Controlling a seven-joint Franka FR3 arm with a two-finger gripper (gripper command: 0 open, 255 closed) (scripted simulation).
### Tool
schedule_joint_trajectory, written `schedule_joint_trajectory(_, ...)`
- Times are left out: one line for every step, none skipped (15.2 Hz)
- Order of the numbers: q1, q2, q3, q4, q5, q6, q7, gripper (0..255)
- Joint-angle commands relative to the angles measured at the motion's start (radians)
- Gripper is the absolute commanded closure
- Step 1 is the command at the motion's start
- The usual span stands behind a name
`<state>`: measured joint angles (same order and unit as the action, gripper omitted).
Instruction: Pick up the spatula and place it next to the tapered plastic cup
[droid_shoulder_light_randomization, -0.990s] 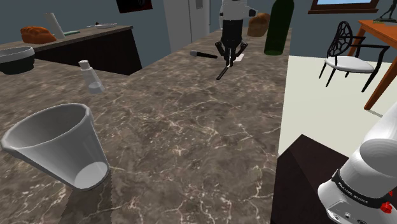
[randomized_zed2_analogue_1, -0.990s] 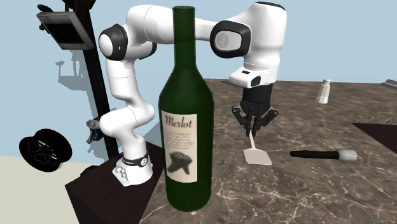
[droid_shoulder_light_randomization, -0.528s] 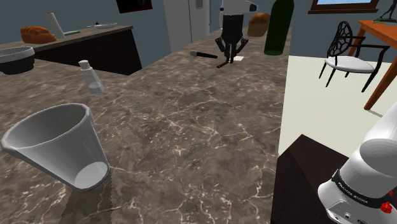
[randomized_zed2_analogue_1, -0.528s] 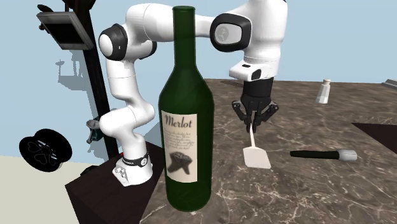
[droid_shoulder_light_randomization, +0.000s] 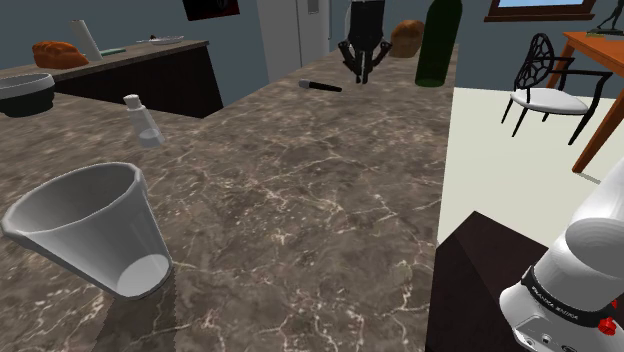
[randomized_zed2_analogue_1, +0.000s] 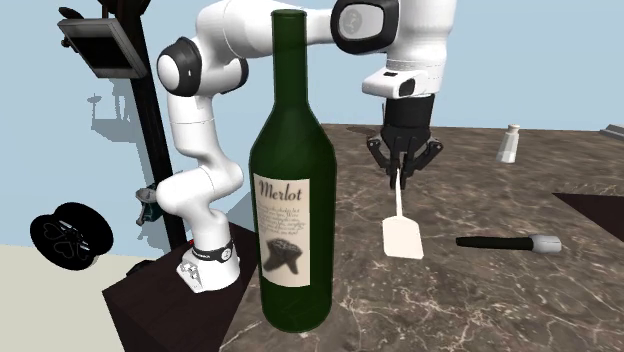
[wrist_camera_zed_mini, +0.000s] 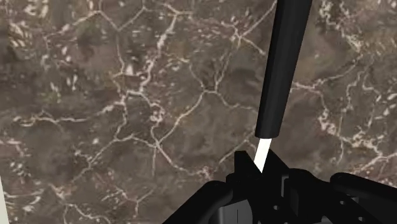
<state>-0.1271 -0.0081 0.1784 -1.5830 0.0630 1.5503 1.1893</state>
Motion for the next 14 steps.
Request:
schedule_joint_trajectory(0.000, 0.010, 0.000, 0.040, -0.002, -0.031, 0.002, 255)
schedule_joint_trajectory(0.000, 0.015, 0.000, 0.060, -0.002, -0.045, 0.004, 255)
schedule_joint_trajectory(0.001, 0.019, 0.001, 0.079, -0.003, -0.060, 0.005, 255)
schedule_joint_trajectory(0.001, 0.025, 0.001, 0.100, -0.004, -0.075, 0.007, 255)
schedule_joint_trajectory(0.001, 0.030, 0.001, 0.120, -0.005, -0.091, 0.008, 255)
schedule_joint_trajectory(0.002, 0.036, 0.002, 0.142, -0.006, -0.106, 0.010, 255)
schedule_joint_trajectory(0.002, 0.042, 0.002, 0.164, -0.007, -0.122, 0.011, 255)
schedule_joint_trajectory(0.003, 0.049, 0.003, 0.186, -0.008, -0.138, 0.013, 255)
schedule_joint_trajectory(0.003, 0.056, 0.003, 0.209, -0.009, -0.154, 0.015, 255)
schedule_joint_trajectory(0.004, 0.064, 0.004, 0.233, -0.010, -0.170, 0.016, 255)
schedule_joint_trajectory(0.005, 0.072, 0.004, 0.258, -0.012, -0.187, 0.018, 255)
schedule_joint_trajectory(0.006, 0.081, 0.005, 0.283, -0.013, -0.204, 0.020, 255)
schedule_joint_trajectory(0.007, 0.090, 0.005, 0.310, -0.015, -0.221, 0.022, 255)
schedule_joint_trajectory(0.008, 0.099, 0.006, 0.337, -0.016, -0.239, 0.024, 255)
